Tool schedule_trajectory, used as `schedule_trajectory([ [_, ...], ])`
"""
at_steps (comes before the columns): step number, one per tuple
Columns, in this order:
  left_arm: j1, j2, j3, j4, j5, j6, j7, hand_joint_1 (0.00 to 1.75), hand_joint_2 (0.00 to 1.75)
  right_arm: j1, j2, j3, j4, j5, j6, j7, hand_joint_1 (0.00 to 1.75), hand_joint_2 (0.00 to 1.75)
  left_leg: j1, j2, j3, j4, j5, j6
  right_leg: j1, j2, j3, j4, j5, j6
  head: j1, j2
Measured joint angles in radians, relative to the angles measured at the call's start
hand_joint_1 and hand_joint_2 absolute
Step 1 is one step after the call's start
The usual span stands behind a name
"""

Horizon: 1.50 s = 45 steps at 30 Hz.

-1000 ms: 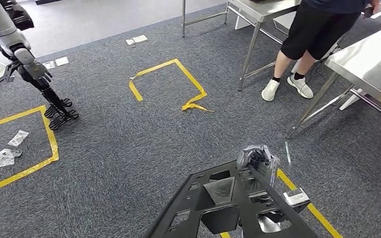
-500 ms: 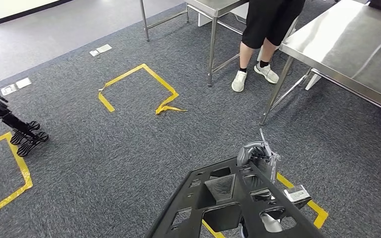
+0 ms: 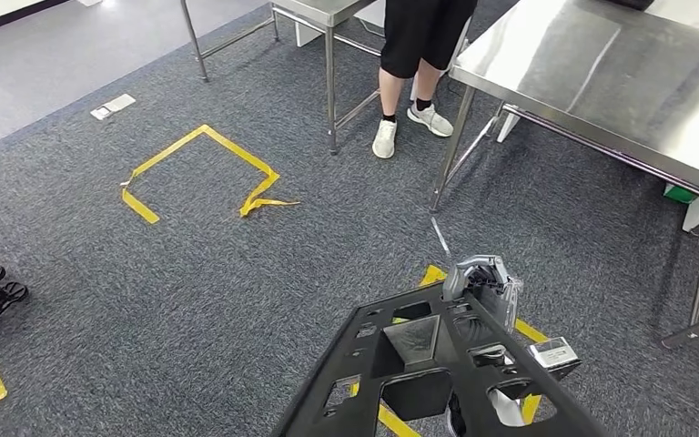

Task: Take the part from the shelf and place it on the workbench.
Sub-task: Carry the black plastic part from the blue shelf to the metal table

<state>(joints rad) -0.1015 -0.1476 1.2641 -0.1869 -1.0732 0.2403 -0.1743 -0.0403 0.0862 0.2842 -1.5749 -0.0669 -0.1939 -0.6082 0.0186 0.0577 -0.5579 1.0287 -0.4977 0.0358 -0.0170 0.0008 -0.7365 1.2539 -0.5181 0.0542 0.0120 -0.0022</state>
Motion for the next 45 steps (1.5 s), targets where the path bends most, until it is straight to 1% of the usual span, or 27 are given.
schedule_trajectory([
  [2,-0.001,0.001,0.000,0.000,-0.003,-0.004,-0.005,0.00,1.75,0.001,-0.001,-0.007,-0.004,-0.001,-0.008,0.000,1.75,1.75,-0.004,0.019,0.007,0.001,-0.007,-0.009,0.000,-0.048,0.078,-0.137,0.045,0.012,0.001,0.000],
  [4,0.000,0.002,0.000,-0.001,-0.004,-0.008,-0.006,0.00,1.75,0.003,-0.002,-0.013,-0.013,-0.002,-0.011,0.000,1.75,1.75,-0.011,0.036,0.016,0.001,-0.015,-0.021,0.006,-0.082,0.119,-0.208,0.065,0.005,0.000,0.000],
  [5,-0.001,0.002,0.000,-0.001,-0.003,-0.008,-0.006,0.00,1.75,0.004,-0.003,-0.015,-0.017,-0.002,-0.012,-0.001,1.75,1.75,-0.013,0.046,0.020,-0.001,-0.018,-0.026,0.009,-0.079,0.121,-0.212,0.065,-0.002,-0.001,0.000],
  [7,-0.003,0.002,0.000,-0.001,-0.003,-0.009,-0.006,0.00,1.75,0.008,-0.004,-0.020,-0.024,-0.002,-0.013,-0.001,1.75,1.75,-0.009,0.058,0.028,-0.003,-0.025,-0.036,0.004,-0.050,0.121,-0.216,0.068,-0.014,-0.004,0.000],
  [9,-0.005,0.001,0.000,-0.001,-0.003,-0.011,-0.006,0.00,1.75,0.009,-0.004,-0.024,-0.032,-0.002,-0.014,-0.001,1.75,1.75,-0.003,0.019,0.011,0.040,-0.057,-0.044,-0.005,-0.024,0.124,-0.219,0.070,-0.030,-0.007,0.000],
  [11,-0.003,0.000,0.000,0.000,-0.003,-0.012,-0.006,0.00,1.75,0.010,-0.002,-0.026,-0.036,-0.002,-0.015,-0.002,1.75,1.75,0.000,-0.038,-0.050,0.164,-0.117,-0.045,-0.004,0.001,0.126,-0.220,0.069,-0.044,-0.012,0.000],
  [13,0.000,0.000,0.000,0.000,-0.003,-0.012,-0.005,0.00,1.75,0.013,-0.001,-0.027,-0.036,-0.002,-0.015,-0.001,1.75,1.75,0.000,-0.058,-0.115,0.274,-0.148,-0.044,0.001,0.030,0.127,-0.219,0.068,-0.049,-0.013,0.000],
  [14,0.002,0.000,0.000,0.000,-0.003,-0.012,-0.005,0.00,1.75,0.014,-0.001,-0.028,-0.036,-0.002,-0.015,-0.001,1.75,1.75,0.000,-0.060,-0.126,0.280,-0.134,-0.043,0.002,0.044,0.128,-0.219,0.068,-0.049,-0.013,0.000],
  [15,0.002,0.000,0.000,-0.001,-0.003,-0.012,-0.005,0.00,1.75,0.015,-0.001,-0.028,-0.036,-0.001,-0.015,0.000,1.75,1.75,0.001,-0.063,-0.117,0.247,-0.102,-0.041,0.003,0.059,0.130,-0.218,0.068,-0.048,-0.013,0.000],
  [17,0.001,0.001,0.000,-0.001,-0.003,-0.012,-0.007,0.00,1.75,0.015,-0.001,-0.030,-0.036,-0.001,-0.015,0.000,1.75,1.75,0.004,-0.096,-0.066,0.119,-0.029,-0.036,0.004,0.086,0.133,-0.217,0.068,-0.047,-0.014,0.000],
  [18,0.001,0.002,0.000,-0.001,-0.003,-0.012,-0.009,0.00,1.75,0.014,-0.001,-0.031,-0.036,0.000,-0.015,0.001,1.75,1.75,0.006,-0.116,-0.043,0.064,-0.008,-0.035,0.006,0.097,0.132,-0.216,0.067,-0.044,-0.013,0.000],
  [20,0.000,0.003,0.000,-0.001,-0.004,-0.013,-0.016,0.00,1.75,0.015,-0.002,-0.034,-0.037,0.000,-0.016,0.002,1.75,1.75,0.004,-0.137,-0.023,0.018,-0.003,-0.032,0.007,0.117,0.127,-0.217,0.070,-0.032,-0.013,0.000],
  [22,-0.002,0.004,0.000,-0.001,-0.003,-0.017,-0.024,0.00,1.75,0.020,-0.004,-0.036,-0.041,0.000,-0.017,0.003,1.75,1.75,0.000,-0.116,-0.015,0.008,0.002,-0.022,0.003,0.129,0.119,-0.220,0.074,-0.018,-0.013,0.000],
  [24,-0.003,0.004,0.000,-0.001,-0.003,-0.020,-0.030,0.00,1.75,0.024,-0.008,-0.039,-0.045,0.000,-0.018,0.003,1.75,1.75,0.001,-0.092,-0.006,-0.003,0.009,-0.007,0.006,0.090,0.098,-0.187,0.057,-0.012,-0.009,0.000],
  [26,-0.001,0.003,0.000,-0.001,-0.004,-0.021,-0.033,0.00,1.75,0.025,-0.011,-0.040,-0.049,0.000,-0.018,0.003,1.75,1.75,-0.001,-0.065,-0.004,-0.008,0.012,0.002,0.008,0.033,0.043,-0.080,0.009,-0.015,-0.005,0.000],
  [28,0.000,0.003,0.000,-0.001,-0.005,-0.021,-0.032,0.00,1.75,0.030,-0.014,-0.040,-0.049,0.000,-0.018,0.003,1.75,1.75,-0.002,-0.036,-0.004,-0.008,0.010,0.004,0.005,0.015,-0.017,0.037,-0.030,-0.013,-0.003,0.000],
  [29,0.000,0.002,0.000,-0.001,-0.005,-0.021,-0.030,0.00,1.75,0.032,-0.015,-0.040,-0.049,0.000,-0.018,0.003,1.75,1.75,-0.002,-0.022,-0.004,-0.007,0.008,0.004,0.003,0.011,-0.025,0.053,-0.030,-0.007,-0.003,0.000],
  [30,0.000,0.002,0.000,-0.001,-0.005,-0.020,-0.028,0.00,1.75,0.034,-0.017,-0.041,-0.049,0.000,-0.019,0.003,1.75,1.75,-0.001,-0.009,-0.003,-0.007,0.007,0.002,0.001,0.006,-0.012,0.028,-0.016,0.001,-0.003,0.000],
  [32,-0.001,-0.001,0.000,-0.001,-0.006,-0.019,-0.025,0.00,1.75,0.036,-0.018,-0.042,-0.052,0.001,-0.019,0.003,1.75,1.75,-0.001,0.013,0.003,-0.007,0.001,-0.005,-0.002,-0.032,0.061,-0.106,0.031,0.017,-0.002,0.000],
  [33,-0.001,-0.002,0.000,-0.001,-0.006,-0.018,-0.024,0.00,1.75,0.035,-0.018,-0.042,-0.054,0.001,-0.019,0.003,1.75,1.75,-0.004,0.022,0.006,-0.006,-0.003,-0.011,0.000,-0.056,0.096,-0.168,0.051,0.019,-0.001,0.000],
  [35,-0.001,-0.003,0.000,-0.001,-0.005,-0.018,-0.023,0.00,1.75,0.035,-0.017,-0.042,-0.058,0.002,-0.019,0.004,1.75,1.75,-0.010,0.040,0.015,-0.006,-0.011,-0.022,0.006,-0.078,0.130,-0.224,0.067,0.007,-0.004,0.000],
  [37,-0.004,-0.005,0.000,-0.001,-0.004,-0.018,-0.023,0.00,1.75,0.036,-0.016,-0.043,-0.060,0.003,-0.019,0.004,1.75,1.75,-0.009,0.059,0.024,-0.008,-0.017,-0.033,0.006,-0.053,0.130,-0.225,0.070,-0.009,-0.008,0.000],
  [38,-0.006,-0.005,0.000,-0.001,-0.004,-0.019,-0.023,0.00,1.75,0.037,-0.016,-0.043,-0.062,0.003,-0.019,0.004,1.75,1.75,-0.006,0.052,0.024,-0.003,-0.025,-0.038,0.002,-0.041,0.130,-0.226,0.071,-0.016,-0.008,0.000],
  [40,-0.007,-0.006,0.000,-0.001,-0.004,-0.019,-0.023,0.00,1.75,0.035,-0.013,-0.044,-0.066,0.004,-0.019,0.005,1.75,1.75,0.000,0.005,-0.001,0.060,-0.066,-0.046,-0.007,-0.017,0.133,-0.229,0.074,-0.032,-0.010,0.000],
  [42,-0.004,-0.006,0.000,-0.001,-0.004,-0.019,-0.023,0.00,1.75,0.033,-0.009,-0.044,-0.067,0.005,-0.019,0.006,1.75,1.75,0.002,-0.044,-0.062,0.185,-0.127,-0.048,-0.007,0.004,0.133,-0.229,0.074,-0.043,-0.012,0.000],
  [43,-0.002,-0.006,0.000,-0.001,-0.004,-0.019,-0.023,0.00,1.75,0.034,-0.007,-0.043,-0.067,0.005,-0.019,0.006,1.75,1.75,0.002,-0.053,-0.088,0.236,-0.148,-0.049,-0.007,0.013,0.132,-0.229,0.073,-0.045,-0.012,0.000],
  [45,-0.001,-0.006,0.000,-0.001,-0.004,-0.019,-0.023,0.00,1.75,0.035,-0.006,-0.043,-0.067,0.005,-0.019,0.006,1.75,1.75,0.002,-0.057,-0.109,0.275,-0.161,-0.049,-0.006,0.020,0.132,-0.229,0.074,-0.046,-0.012,0.000],
])
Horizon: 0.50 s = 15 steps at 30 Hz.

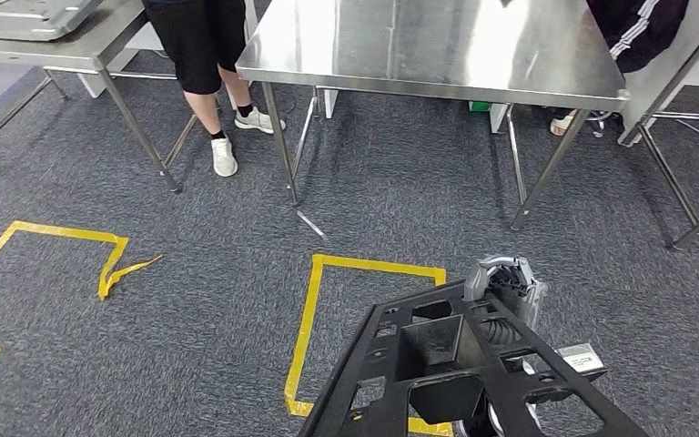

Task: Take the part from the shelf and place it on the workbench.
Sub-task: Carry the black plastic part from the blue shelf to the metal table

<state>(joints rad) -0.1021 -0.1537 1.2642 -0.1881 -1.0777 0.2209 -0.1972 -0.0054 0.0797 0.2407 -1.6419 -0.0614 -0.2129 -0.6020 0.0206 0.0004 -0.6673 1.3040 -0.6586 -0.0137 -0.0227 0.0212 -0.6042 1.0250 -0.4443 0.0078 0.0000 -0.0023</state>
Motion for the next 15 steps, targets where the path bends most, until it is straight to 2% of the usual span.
schedule_trajectory([
  [2,0.000,0.000,0.000,0.000,0.000,0.000,0.000,0.00,1.75,0.000,0.000,0.000,0.000,0.000,0.000,0.000,1.75,1.75,0.000,0.000,-0.003,0.004,-0.001,0.000,0.000,0.001,0.000,0.000,0.000,0.000,0.000,0.000],
  [4,0.001,0.000,0.000,0.000,0.000,0.000,0.000,0.00,1.75,0.001,0.000,0.000,0.000,0.000,0.000,0.000,1.75,1.75,0.000,-0.001,-0.013,0.011,0.011,0.000,0.000,0.014,0.000,0.001,0.000,0.000,0.000,0.000],
  [6,0.001,0.000,0.000,0.000,0.000,0.000,0.000,0.00,1.75,0.001,0.001,0.000,0.000,0.000,0.000,0.000,1.75,1.75,0.007,-0.040,0.037,-0.121,0.088,0.002,0.001,0.053,-0.001,0.005,0.000,0.008,0.000,0.000],
  [8,0.000,0.001,0.000,0.000,0.000,-0.001,0.000,0.00,1.75,0.001,0.002,0.000,0.000,0.002,0.000,0.001,1.75,1.75,0.008,-0.073,0.094,-0.259,0.153,0.012,0.000,0.092,-0.006,0.006,0.003,0.025,0.000,0.000],
  [9,0.000,0.001,0.000,0.000,0.000,-0.001,0.000,0.00,1.75,0.001,0.002,-0.001,0.000,0.004,0.000,0.001,1.75,1.75,0.005,-0.066,0.098,-0.266,0.154,0.021,0.001,0.102,-0.012,0.004,0.006,0.034,0.000,0.000],
  [10,-0.001,0.001,0.000,0.000,0.000,-0.002,0.000,0.00,1.75,0.001,0.002,-0.001,-0.001,0.007,-0.001,0.001,1.75,1.75,0.003,-0.056,0.101,-0.269,0.157,0.029,0.001,0.095,-0.017,0.006,0.005,0.040,0.000,0.000],
  [12,-0.002,0.000,0.000,0.000,0.000,-0.002,0.000,0.00,1.75,-0.001,0.002,-0.001,-0.001,0.014,-0.004,0.001,1.75,1.75,0.004,-0.038,0.107,-0.277,0.165,0.045,0.004,0.050,-0.043,0.054,-0.019,0.043,0.005,0.000],
  [13,-0.001,0.000,0.000,0.000,0.000,-0.002,0.000,0.00,1.75,-0.002,0.002,-0.001,-0.001,0.016,-0.005,0.001,1.75,1.75,0.002,-0.029,0.107,-0.278,0.167,0.050,0.005,0.021,-0.066,0.108,-0.043,0.039,0.007,0.000],
  [15,0.002,0.000,0.000,0.000,0.000,-0.002,0.000,0.00,1.75,-0.002,0.002,0.000,-0.001,0.017,-0.006,0.001,1.75,1.75,-0.001,-0.013,0.105,-0.277,0.167,0.054,0.006,-0.004,-0.127,0.238,-0.092,0.035,0.010,0.000],
])
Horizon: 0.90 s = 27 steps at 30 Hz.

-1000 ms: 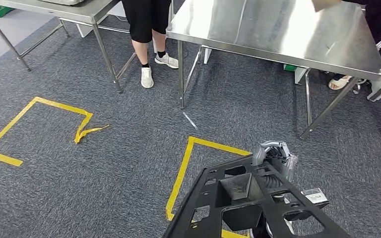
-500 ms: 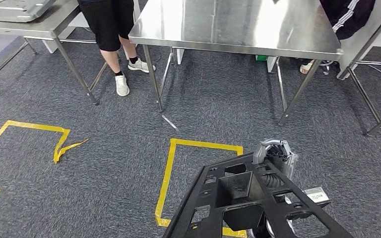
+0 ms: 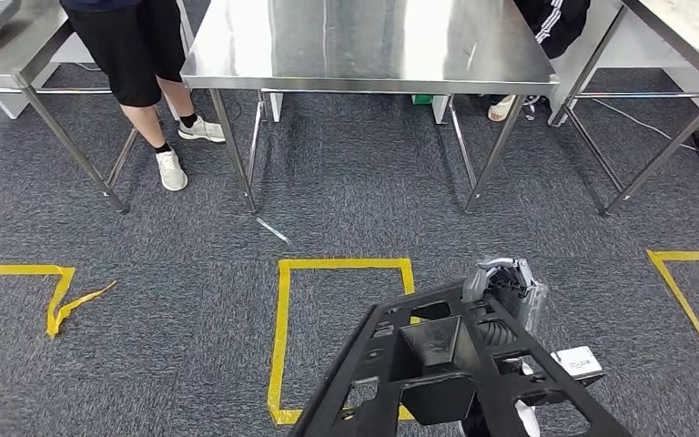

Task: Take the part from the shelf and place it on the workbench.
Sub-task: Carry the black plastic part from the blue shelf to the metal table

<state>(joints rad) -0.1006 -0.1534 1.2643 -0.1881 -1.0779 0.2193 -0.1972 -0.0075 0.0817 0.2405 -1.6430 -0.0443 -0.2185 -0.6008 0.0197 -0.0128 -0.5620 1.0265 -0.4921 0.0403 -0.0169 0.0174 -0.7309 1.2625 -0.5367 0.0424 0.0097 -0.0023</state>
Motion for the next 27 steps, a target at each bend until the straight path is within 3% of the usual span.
schedule_trajectory([
  [1,0.001,0.000,0.000,0.000,0.000,0.000,0.000,0.00,1.75,0.001,0.000,0.000,0.000,0.000,0.000,0.000,1.75,1.75,-0.001,0.007,-0.001,0.000,0.000,0.001,0.000,-0.004,-0.019,0.040,-0.011,0.002,0.000,0.000],
  [2,0.001,0.000,0.000,0.000,0.000,0.000,0.000,0.00,1.75,0.002,0.000,0.000,0.000,0.000,0.000,0.000,1.75,1.75,-0.001,0.012,-0.001,0.000,-0.001,0.000,-0.002,-0.005,-0.019,0.045,-0.007,0.007,0.000,0.000],
  [3,0.001,0.000,0.000,0.000,0.000,0.000,0.000,0.00,1.75,0.003,0.000,0.000,0.000,0.000,0.000,0.000,1.75,1.75,0.000,0.016,0.000,0.001,-0.001,0.000,-0.003,-0.007,0.000,0.012,0.010,0.015,0.000,0.000],
  [5,0.000,-0.001,0.000,0.000,0.000,0.000,0.000,0.00,1.75,0.003,0.000,0.000,0.000,0.000,0.000,0.000,1.75,1.75,0.000,0.020,0.004,0.001,-0.004,-0.005,-0.006,-0.016,0.078,-0.129,0.055,0.026,0.000,0.000],
  [7,-0.001,-0.001,0.000,0.000,-0.001,-0.004,0.000,0.00,1.75,0.002,0.000,0.000,0.000,0.000,0.000,0.001,1.75,1.75,-0.004,0.021,0.006,0.000,-0.007,-0.016,-0.002,-0.022,0.131,-0.225,0.078,0.021,-0.001,0.000],
  [8,-0.001,-0.001,0.000,0.000,-0.002,-0.007,-0.001,0.00,1.75,0.003,0.000,0.000,0.000,0.000,0.000,0.002,1.75,1.75,-0.007,0.022,0.007,0.000,-0.009,-0.015,-0.002,-0.022,0.136,-0.234,0.079,0.015,-0.002,0.000],
  [12,-0.001,0.001,0.000,0.000,-0.010,-0.014,-0.002,0.00,1.75,0.003,0.000,-0.001,0.000,0.003,0.004,0.004,1.75,1.75,-0.006,0.022,0.010,-0.007,-0.006,0.004,-0.002,-0.017,0.139,-0.239,0.084,0.009,-0.005,0.000],
  [18,-0.001,0.000,-0.001,0.000,-0.012,-0.012,-0.003,0.00,1.75,0.003,0.000,-0.001,0.000,0.008,0.008,0.005,1.75,1.75,-0.005,0.022,0.018,-0.022,0.000,-0.024,0.001,-0.017,0.140,-0.238,0.082,-0.002,-0.004,0.000],
  [22,-0.001,0.001,-0.001,0.000,-0.011,-0.010,-0.009,0.00,1.75,0.003,0.000,0.000,0.000,0.011,0.012,0.007,1.75,1.75,-0.005,0.022,0.017,-0.022,0.000,-0.031,0.000,-0.017,0.141,-0.240,0.083,-0.003,-0.004,0.000],
  [25,-0.001,0.000,-0.001,0.000,-0.010,-0.009,-0.013,0.00,1.75,0.000,0.001,0.001,0.000,0.013,0.017,0.009,1.75,1.75,-0.002,0.023,0.035,-0.051,0.011,-0.017,-0.003,-0.017,0.145,-0.250,0.088,0.004,-0.004,0.000],
  [27,-0.002,-0.003,-0.001,0.000,-0.010,-0.007,-0.014,0.00,1.75,-0.004,0.002,0.002,0.001,0.015,0.019,0.010,1.75,1.75,0.006,0.026,0.057,-0.086,0.028,-0.009,-0.001,-0.017,0.124,-0.207,0.069,0.004,-0.001,0.000],
])
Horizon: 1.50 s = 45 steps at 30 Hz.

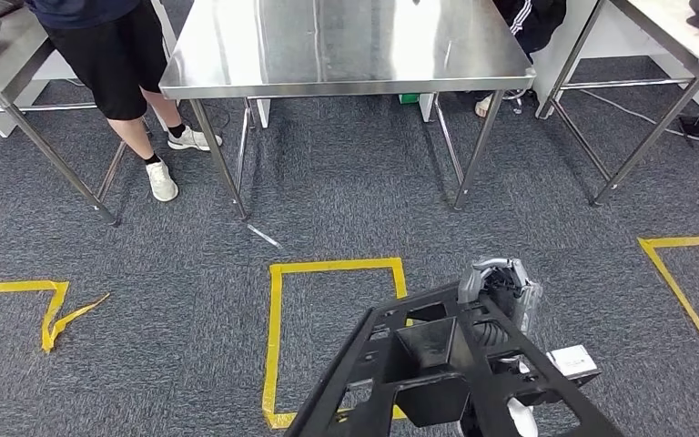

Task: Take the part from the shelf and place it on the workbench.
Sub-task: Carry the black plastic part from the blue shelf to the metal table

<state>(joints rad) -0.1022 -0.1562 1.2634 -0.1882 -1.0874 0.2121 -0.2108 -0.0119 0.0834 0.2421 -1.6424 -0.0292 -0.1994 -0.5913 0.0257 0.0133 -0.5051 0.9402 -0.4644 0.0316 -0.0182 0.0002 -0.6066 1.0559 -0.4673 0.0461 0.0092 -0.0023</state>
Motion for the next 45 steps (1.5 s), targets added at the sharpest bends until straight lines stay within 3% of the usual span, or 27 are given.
schedule_trajectory([
  [2,0.000,0.000,0.000,0.000,0.000,0.004,0.000,0.00,1.75,-0.001,-0.002,0.001,0.002,0.001,0.001,0.001,1.75,1.75,0.004,0.003,0.006,-0.009,0.004,0.000,-0.006,0.000,-0.061,0.115,-0.043,0.000,0.003,0.000],
  [4,0.001,-0.001,0.000,0.000,0.001,0.006,0.000,0.00,1.75,0.002,-0.005,0.001,0.005,0.001,0.001,0.001,1.75,1.75,0.010,0.003,0.007,-0.008,-0.001,-0.007,-0.017,0.000,-0.109,0.198,-0.060,0.013,0.003,0.000],
  [5,0.002,-0.001,0.000,0.000,0.002,0.007,0.000,0.00,1.75,0.004,-0.006,0.001,0.006,0.001,0.001,0.001,1.75,1.75,0.016,0.002,0.010,-0.007,-0.005,-0.014,-0.024,-0.001,-0.107,0.187,-0.047,0.027,0.003,0.000],
  [7,0.004,-0.002,0.000,0.000,0.002,0.007,0.000,0.00,1.75,0.004,-0.007,0.001,0.008,0.001,0.001,0.001,1.75,1.75,0.030,0.001,0.016,0.005,-0.020,-0.037,-0.043,-0.006,-0.051,0.068,0.005,0.064,0.004,0.000],
  [8,0.004,0.001,0.000,-0.001,0.002,0.008,0.000,0.00,1.75,0.004,-0.007,0.001,0.009,0.001,0.001,0.002,1.75,1.75,0.035,-0.001,0.013,0.016,-0.031,-0.052,-0.048,-0.005,-0.023,0.014,0.020,0.075,0.009,0.000],
  [9,0.003,0.002,0.000,-0.002,0.002,0.008,0.000,0.00,1.75,0.004,-0.007,0.001,0.011,0.000,0.001,0.003,1.75,1.75,0.036,-0.002,0.010,0.026,-0.042,-0.064,-0.051,-0.003,-0.004,-0.018,0.025,0.074,0.012,0.000],
  [10,0.003,0.003,0.000,-0.003,0.002,0.008,0.000,0.00,1.75,0.005,-0.006,0.001,0.012,0.000,0.001,0.004,1.75,1.75,0.036,-0.002,0.007,0.033,-0.050,-0.073,-0.051,0.000,0.002,-0.025,0.017,0.064,0.012,0.000],
  [11,0.002,0.004,0.000,-0.004,0.002,0.009,-0.001,0.00,1.75,0.006,-0.006,0.001,0.013,0.001,0.002,0.005,1.75,1.75,0.036,-0.004,0.006,0.034,-0.055,-0.078,-0.046,0.006,0.001,-0.017,0.009,0.047,0.010,0.000],
  [12,0.002,0.001,0.000,-0.004,0.002,0.009,-0.001,0.00,1.75,0.006,-0.006,0.000,0.013,0.002,0.003,0.006,1.75,1.75,0.038,-0.004,0.011,0.031,-0.058,-0.081,-0.044,0.009,0.002,-0.012,0.003,0.030,0.004,0.000],
  [14,0.000,0.000,0.000,-0.005,0.002,0.008,-0.001,0.00,1.75,0.006,-0.004,0.001,0.012,0.006,0.005,0.006,1.75,1.75,0.042,-0.004,0.005,0.055,-0.074,-0.080,-0.038,0.012,0.008,-0.010,-0.006,0.008,-0.006,0.000],
  [16,-0.002,-0.002,0.000,-0.005,0.002,0.008,-0.001,0.00,1.75,0.006,-0.002,0.001,0.012,0.010,0.005,0.007,1.75,1.75,0.036,-0.004,-0.058,0.171,-0.123,-0.072,-0.032,0.013,0.019,-0.011,-0.014,-0.009,-0.013,0.000],
  [18,0.000,-0.003,0.000,-0.004,0.001,0.008,-0.001,0.00,1.75,0.007,-0.001,0.002,0.012,0.012,0.005,0.008,1.75,1.75,0.024,-0.005,-0.155,0.323,-0.168,-0.060,-0.021,0.014,0.028,-0.011,-0.023,-0.023,-0.015,0.000],
  [19,0.001,-0.003,0.000,-0.004,0.001,0.008,0.000,0.00,1.75,0.008,-0.001,0.002,0.013,0.013,0.005,0.008,1.75,1.75,0.019,-0.005,-0.192,0.366,-0.167,-0.053,-0.014,0.015,0.033,-0.011,-0.028,-0.029,-0.014,0.000],
  [20,0.003,-0.003,0.000,-0.004,0.001,0.009,0.000,0.00,1.75,0.008,-0.001,0.002,0.013,0.013,0.005,0.008,1.75,1.75,0.013,-0.006,-0.209,0.369,-0.144,-0.041,-0.009,0.017,0.040,-0.011,-0.033,-0.033,-0.015,0.000],
  [21,0.004,-0.002,0.000,-0.004,0.001,0.009,0.000,0.00,1.75,0.008,-0.001,0.003,0.013,0.013,0.005,0.009,1.75,1.75,0.005,-0.008,-0.207,0.331,-0.104,-0.027,-0.004,0.020,0.048,-0.011,-0.038,-0.036,-0.014,0.000],
  [23,0.004,0.000,0.000,-0.005,0.001,0.009,0.000,0.00,1.75,0.008,0.000,0.003,0.013,0.014,0.005,0.010,1.75,1.75,-0.014,-0.014,-0.167,0.201,-0.019,0.005,0.003,0.025,0.062,-0.012,-0.051,-0.035,-0.013,0.000],
  [25,0.002,0.002,0.000,-0.005,0.002,0.010,0.000,0.00,1.75,0.008,0.001,0.004,0.013,0.015,0.006,0.012,1.75,1.75,-0.029,-0.014,-0.136,0.122,0.008,0.022,0.007,0.027,0.068,-0.017,-0.060,-0.028,-0.012,0.000],
  [27,0.001,0.003,0.000,-0.005,0.004,0.011,0.000,0.00,1.75,0.008,0.002,0.004,0.013,0.016,0.007,0.014,1.75,1.75,-0.034,-0.011,-0.122,0.100,0.003,0.023,0.009,0.027,0.077,-0.017,-0.056,-0.013,-0.013,0.000],
  [30,0.002,0.002,0.000,-0.005,0.008,0.011,0.001,0.00,1.75,0.001,0.002,0.004,0.013,0.018,0.011,0.016,1.75,1.75,-0.026,-0.013,-0.081,0.073,0.004,0.024,0.008,0.018,0.073,0.021,-0.066,-0.002,-0.010,0.000],
  [34,0.000,0.000,0.000,-0.005,0.010,0.011,0.001,0.00,1.75,-0.006,0.002,0.005,0.015,0.019,0.014,0.017,1.75,1.75,-0.023,-0.014,-0.064,0.068,-0.008,0.026,0.006,0.013,-0.071,0.225,-0.130,0.006,-0.005,0.000],
  [35,0.002,-0.001,0.000,-0.005,0.010,0.011,0.001,0.00,1.75,-0.005,0.001,0.005,0.016,0.019,0.014,0.017,1.75,1.75,-0.023,-0.014,-0.058,0.068,-0.014,0.025,0.005,0.012,-0.089,0.231,-0.124,0.012,-0.004,0.000],
  [36,0.003,-0.002,0.000,-0.005,0.010,0.011,0.001,0.00,1.75,-0.004,0.000,0.005,0.017,0.019,0.014,0.017,1.75,1.75,-0.023,-0.014,-0.050,0.068,-0.021,0.023,0.004,0.010,-0.087,0.196,-0.098,0.022,-0.004,0.000],
  [38,0.003,-0.003,0.000,-0.005,0.010,0.011,0.001,0.00,1.75,-0.004,0.000,0.005,0.018,0.019,0.014,0.018,1.75,1.75,-0.023,-0.015,-0.030,0.068,-0.036,0.016,0.001,0.003,-0.047,0.063,-0.019,0.037,-0.004,0.000],
  [40,0.002,-0.003,0.001,-0.005,0.009,0.011,-0.001,0.00,1.75,-0.005,-0.001,0.005,0.019,0.019,0.014,0.018,1.75,1.75,-0.025,-0.015,-0.021,0.068,-0.049,0.004,0.005,-0.007,-0.018,-0.019,0.012,0.019,-0.005,0.000],
  [42,0.002,-0.003,0.001,-0.005,0.009,0.010,-0.003,0.00,1.75,-0.004,-0.001,0.004,0.021,0.018,0.015,0.018,1.75,1.75,-0.027,-0.013,-0.016,0.072,-0.055,-0.006,0.008,-0.008,-0.010,-0.029,0.010,-0.010,-0.007,0.000],
  [44,0.002,-0.003,0.001,-0.005,0.008,0.009,-0.004,0.00,1.75,-0.004,-0.001,0.004,0.021,0.018,0.015,0.018,1.75,1.75,-0.026,-0.011,-0.023,0.097,-0.059,-0.013,0.002,-0.002,0.005,-0.032,0.013,-0.024,-0.008,0.000],
  [45,0.001,-0.003,0.001,-0.005,0.007,0.009,-0.005,0.00,1.75,-0.005,0.000,0.004,0.020,0.018,0.015,0.018,1.75,1.75,-0.024,-0.012,-0.041,0.132,-0.065,-0.017,-0.001,-0.001,0.015,-0.033,0.010,-0.031,-0.009,0.000],
])
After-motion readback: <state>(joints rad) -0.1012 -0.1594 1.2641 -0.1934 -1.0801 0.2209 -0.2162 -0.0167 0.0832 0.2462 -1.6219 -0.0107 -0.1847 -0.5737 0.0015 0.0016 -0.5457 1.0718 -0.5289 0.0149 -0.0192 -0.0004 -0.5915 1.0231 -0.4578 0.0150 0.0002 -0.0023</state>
